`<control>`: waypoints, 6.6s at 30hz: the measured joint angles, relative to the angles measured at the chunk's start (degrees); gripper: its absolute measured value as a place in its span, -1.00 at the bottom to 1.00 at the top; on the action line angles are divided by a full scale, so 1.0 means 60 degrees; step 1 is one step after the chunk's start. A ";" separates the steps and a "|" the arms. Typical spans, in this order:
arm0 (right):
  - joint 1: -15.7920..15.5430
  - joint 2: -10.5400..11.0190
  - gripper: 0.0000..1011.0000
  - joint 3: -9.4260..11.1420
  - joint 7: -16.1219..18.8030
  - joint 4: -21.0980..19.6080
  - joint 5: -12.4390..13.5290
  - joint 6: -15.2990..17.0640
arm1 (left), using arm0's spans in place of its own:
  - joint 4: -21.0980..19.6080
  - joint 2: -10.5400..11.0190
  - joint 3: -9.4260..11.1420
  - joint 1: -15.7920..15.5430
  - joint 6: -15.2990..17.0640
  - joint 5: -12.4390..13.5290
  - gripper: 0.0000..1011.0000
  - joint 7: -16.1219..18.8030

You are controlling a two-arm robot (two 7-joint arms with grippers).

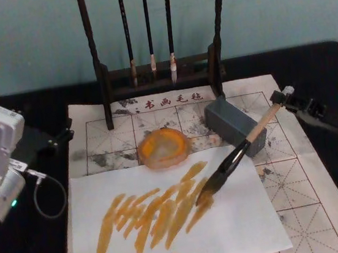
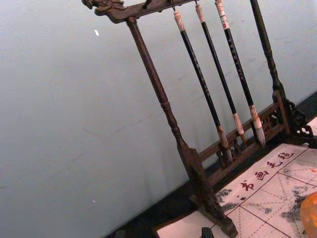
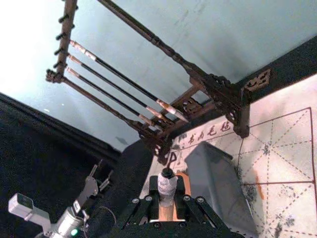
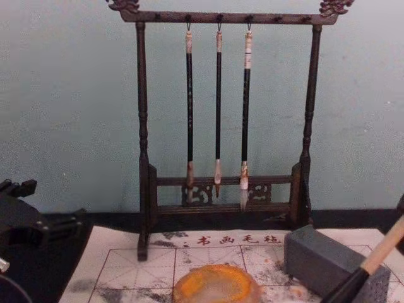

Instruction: Pick up the brush from the inkstone, write on the paper, then place the brush back to its original position.

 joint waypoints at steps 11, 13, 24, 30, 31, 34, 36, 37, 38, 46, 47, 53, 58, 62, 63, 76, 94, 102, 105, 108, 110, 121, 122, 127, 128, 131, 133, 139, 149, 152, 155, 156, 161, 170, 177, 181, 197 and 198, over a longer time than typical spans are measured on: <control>0.0121 -0.0155 -0.60 0.0005 -0.0108 0.0007 0.0208 -0.0151 | 0.0000 0.0000 0.0001 0.0000 0.0000 0.0000 0.98 0.0000; 0.0149 -0.0199 -0.60 -0.0008 -0.0150 0.0035 0.0221 -0.0191 | 0.0000 0.0000 0.0000 -0.0001 0.0000 0.0000 0.98 0.0000; 0.0353 -0.0553 -0.60 -0.0038 -0.0452 0.0271 0.0298 -0.0375 | 0.0000 0.0000 0.0000 0.0000 0.0000 0.0000 0.98 0.0001; 0.0521 -0.0804 -0.60 -0.0057 -0.0598 0.0508 0.0326 -0.0429 | 0.0000 0.0000 0.0000 0.0000 0.0000 0.0000 0.98 0.0000; 0.0575 -0.0888 -0.60 -0.0060 -0.0647 0.0590 0.0348 -0.0435 | 0.0000 0.0000 0.0000 0.0000 0.0000 0.0000 0.98 0.0000; 0.0688 -0.1053 -0.60 -0.0068 -0.0737 0.0749 0.0375 -0.0452 | 0.0000 0.0000 0.0000 0.0000 0.0000 0.0000 0.98 0.0001; 0.0739 -0.1116 -0.60 -0.0080 -0.0783 0.0822 0.0375 -0.0463 | 0.0000 0.0000 0.0000 0.0000 0.0000 0.0000 0.98 0.0000; 0.0763 -0.1145 -0.60 -0.0086 -0.0807 0.0859 0.0375 -0.0469 | 0.0000 0.0000 0.0000 0.0000 0.0000 0.0000 0.98 0.0000; 0.0788 -0.1174 -0.60 -0.0090 -0.0826 0.0898 0.0374 -0.0477 | 0.0000 0.0000 0.0000 0.0000 0.0000 0.0000 0.98 0.0001; 0.1017 -0.1468 -0.60 -0.0115 -0.1040 0.1189 0.0340 -0.0529 | 0.0000 0.0000 0.0000 0.0000 0.0000 0.0000 0.98 0.0000; 0.1038 -0.1503 -0.60 -0.0116 -0.1056 0.1219 0.0336 -0.0537 | 0.0000 0.0000 0.0001 -0.0001 0.0000 0.0000 0.98 0.0000; 0.1189 -0.1749 -0.60 -0.0106 -0.1191 0.1442 0.0319 -0.0578 | 0.0000 0.0000 0.0000 0.0000 0.0000 0.0000 0.98 0.0000; 0.1330 -0.1972 -0.60 -0.0088 -0.1256 0.1644 0.0308 -0.0610 | 0.0000 0.0000 0.0000 0.0000 -0.0001 0.0000 0.98 0.0000; 0.1430 -0.2133 -0.60 -0.0083 -0.1306 0.1775 0.0248 -0.0668 | 0.0000 0.0000 0.0000 0.0000 0.0000 0.0000 0.98 0.0001; 0.1476 -0.2206 -0.60 -0.0083 -0.1340 0.1825 0.0207 -0.0700 | 0.0000 0.0000 0.0000 0.0000 -0.0001 0.0000 0.98 0.0000; 0.1693 -0.2727 -0.60 -0.0105 -0.1709 0.2104 -0.0279 -0.0970 | 0.0000 0.0000 0.0000 0.0000 0.0000 0.0000 0.98 0.0000; 0.1664 -0.3060 -0.60 0.0054 -0.1919 0.2108 -0.0733 -0.1053 | 0.0000 0.0000 0.0001 0.0000 0.0000 0.0000 0.98 0.0001; 0.1626 -0.3221 -0.60 0.0136 -0.2010 0.2129 -0.0926 -0.1146 | 0.0000 0.0000 0.0001 0.0000 0.0000 0.0000 0.98 0.0000; 0.1614 -0.3259 -0.60 0.0156 -0.2022 0.2144 -0.0997 -0.1170 | 0.0000 0.0000 0.0000 0.0000 0.0000 0.0000 0.98 0.0000; 0.1599 -0.3299 -0.60 0.0185 -0.2034 0.2160 -0.1082 -0.1178 | 0.0000 0.0000 0.0001 -0.0001 0.0000 0.0000 0.98 0.0000; 0.1591 -0.3324 -0.60 0.0212 -0.2033 0.2178 -0.1136 -0.1179 | 0.0000 0.0000 0.0000 0.0000 0.0000 0.0000 0.98 0.0000; 0.1504 -0.3367 -0.60 0.0347 -0.1995 0.2199 -0.1299 -0.1129 | 0.0000 0.0000 0.0000 0.0000 0.0000 0.0000 0.98 0.0000; 0.1499 -0.3368 -0.60 0.0353 -0.1991 0.2199 -0.1308 -0.1124 | 0.0000 0.0000 0.0000 0.0000 0.0000 0.0000 0.98 0.0000; 0.1443 -0.3362 -0.60 0.0408 -0.1976 0.2171 -0.1357 -0.1079 | 0.0000 0.0000 0.0000 0.0000 0.0000 0.0000 0.98 0.0000; 0.1436 -0.3359 -0.60 0.0415 -0.1972 0.2164 -0.1363 -0.1067 | 0.0000 0.0000 0.0000 0.0000 0.0000 0.0000 0.98 0.0001; 0.1409 -0.3339 -0.60 0.0440 -0.1937 0.2134 -0.1378 -0.1033 | 0.0000 0.0000 0.0000 -0.0001 0.0000 0.0000 0.98 0.0000; 0.1383 -0.3322 -0.60 0.0458 -0.1926 0.2093 -0.1405 -0.1024 | 0.0000 0.0000 0.0000 0.0000 0.0000 0.0000 0.98 0.0000; 0.1279 -0.3241 -0.60 0.0508 -0.1931 0.1912 -0.1457 -0.1026 | 0.0000 0.0000 0.0000 0.0000 0.0000 0.0001 0.98 0.0001; 0.1146 -0.3182 -0.60 0.0569 -0.2090 0.1786 -0.1447 -0.0996 | 0.0000 0.0000 0.0000 0.0000 0.0000 0.0000 0.98 0.0000; 0.1137 -0.3179 -0.60 0.0572 -0.2134 0.1784 -0.1422 -0.0961 | 0.0000 0.0000 0.0000 0.0000 0.0000 0.0000 0.98 0.0000; 0.1137 -0.3180 -0.60 0.0571 -0.2154 0.1785 -0.1391 -0.0928 | 0.0000 0.0000 0.0001 0.0000 0.0000 0.0000 0.98 0.0000; 0.1137 -0.3181 -0.60 0.0567 -0.2170 0.1787 -0.1371 -0.0904 | 0.0000 0.0000 0.0000 0.0000 0.0000 0.0000 0.98 0.0000; 0.1144 -0.3184 -0.60 0.0550 -0.2209 0.1802 -0.1316 -0.0874 | 0.0000 0.0000 0.0000 -0.0001 0.0000 0.0000 0.98 0.0000; 0.1150 -0.3181 -0.60 0.0542 -0.2229 0.1815 -0.1276 -0.0853 | 0.0000 0.0000 0.0000 0.0000 0.0000 0.0000 0.98 0.0000; 0.1154 -0.3182 -0.60 0.0537 -0.2228 0.1821 -0.1281 -0.0853 | 0.0000 0.0000 0.0001 0.0000 0.0000 0.0000 0.98 0.0001; 0.1154 -0.3182 -0.60 0.0537 -0.2228 0.1822 -0.1285 -0.0854 | 0.0000 0.0000 0.0000 0.0000 0.0000 0.0000 0.98 0.0000; 0.1154 -0.3182 -0.15 0.0537 -0.2222 0.1822 -0.1297 -0.0858 | 0.0000 0.0000 0.0000 0.0000 0.0000 0.0000 0.98 0.0000; 0.1154 -0.3182 -0.11 0.0537 -0.2221 0.1822 -0.1297 -0.0858 | 0.0000 0.0000 0.0001 0.0000 0.0000 0.0000 0.98 0.0000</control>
